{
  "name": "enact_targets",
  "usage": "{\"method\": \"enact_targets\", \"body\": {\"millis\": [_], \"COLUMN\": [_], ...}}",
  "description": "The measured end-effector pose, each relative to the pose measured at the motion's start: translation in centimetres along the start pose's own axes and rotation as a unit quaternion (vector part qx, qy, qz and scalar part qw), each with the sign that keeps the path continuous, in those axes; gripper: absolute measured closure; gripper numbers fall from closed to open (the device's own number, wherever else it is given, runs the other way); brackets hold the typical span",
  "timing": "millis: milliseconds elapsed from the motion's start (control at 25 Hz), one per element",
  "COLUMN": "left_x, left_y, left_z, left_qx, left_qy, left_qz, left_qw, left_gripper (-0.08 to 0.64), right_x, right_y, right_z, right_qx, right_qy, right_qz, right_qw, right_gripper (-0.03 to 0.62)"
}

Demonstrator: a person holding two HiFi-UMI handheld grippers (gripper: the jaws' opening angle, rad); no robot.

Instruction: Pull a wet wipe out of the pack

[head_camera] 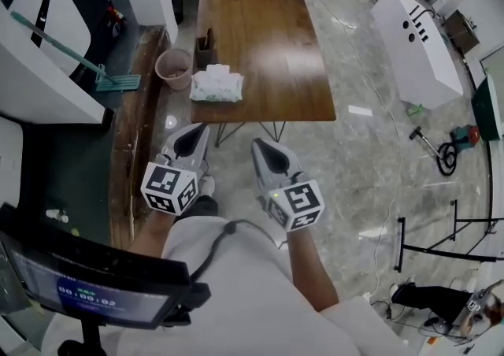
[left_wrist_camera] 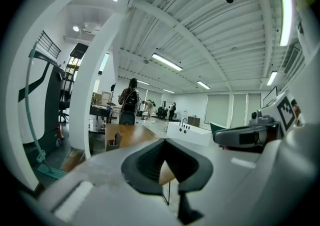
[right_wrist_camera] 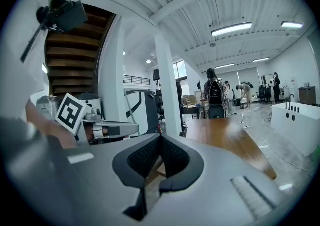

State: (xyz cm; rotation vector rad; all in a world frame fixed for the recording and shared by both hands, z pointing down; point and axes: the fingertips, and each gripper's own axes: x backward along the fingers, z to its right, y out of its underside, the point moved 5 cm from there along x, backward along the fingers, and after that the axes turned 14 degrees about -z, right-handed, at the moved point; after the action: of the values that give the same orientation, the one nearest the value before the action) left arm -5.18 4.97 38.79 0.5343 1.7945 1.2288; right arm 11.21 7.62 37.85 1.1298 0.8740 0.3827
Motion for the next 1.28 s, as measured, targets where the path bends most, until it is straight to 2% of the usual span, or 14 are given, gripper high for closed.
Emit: {"method": "enact_targets", "body": {"millis": [280,480,600,800,1000,1080,1280], "left_x": [-4.5,-7.4,-8.9,-10.5,-11.3,-11.2,-10.7], "left_y": [-2.7,-4.2,-4.5,-4.3,-4.1,-4.0,-3.6], "left_z": [-4.5,-6.7,-8.4,-11.4,-13.1,-13.4,-14.3], "left_qx": [-0.019,-0.024,-0.021,-0.026,-0.025,-0.022,-0.005], "left_qy": [0.047,0.105,0.124,0.127,0.139,0.142,0.122], "left_qz": [-0.013,-0.024,-0.033,-0.048,-0.048,-0.044,-0.04], "left_qw": [0.9986,0.9939,0.9915,0.9903,0.9888,0.9887,0.9917], "left_gripper": [0.557,0.557,0.557,0.557,0.553,0.528,0.534], "right_x": [-5.7,-8.5,-10.2,-12.9,-14.9,-15.4,-16.4], "right_y": [-3.3,-4.6,-4.8,-5.7,-6.7,-6.5,-7.3], "right_z": [1.8,3.2,3.7,3.8,3.0,3.1,3.1], "right_qx": [-0.011,-0.028,-0.033,-0.042,-0.039,-0.038,-0.025], "right_qy": [0.02,0.042,0.055,0.07,0.055,0.052,0.039], "right_qz": [0.001,-0.006,-0.021,-0.026,-0.035,-0.042,-0.04], "right_qw": [1.0,0.999,0.998,0.996,0.997,0.997,0.998], "right_gripper": [0.583,0.583,0.584,0.583,0.583,0.583,0.583]}}
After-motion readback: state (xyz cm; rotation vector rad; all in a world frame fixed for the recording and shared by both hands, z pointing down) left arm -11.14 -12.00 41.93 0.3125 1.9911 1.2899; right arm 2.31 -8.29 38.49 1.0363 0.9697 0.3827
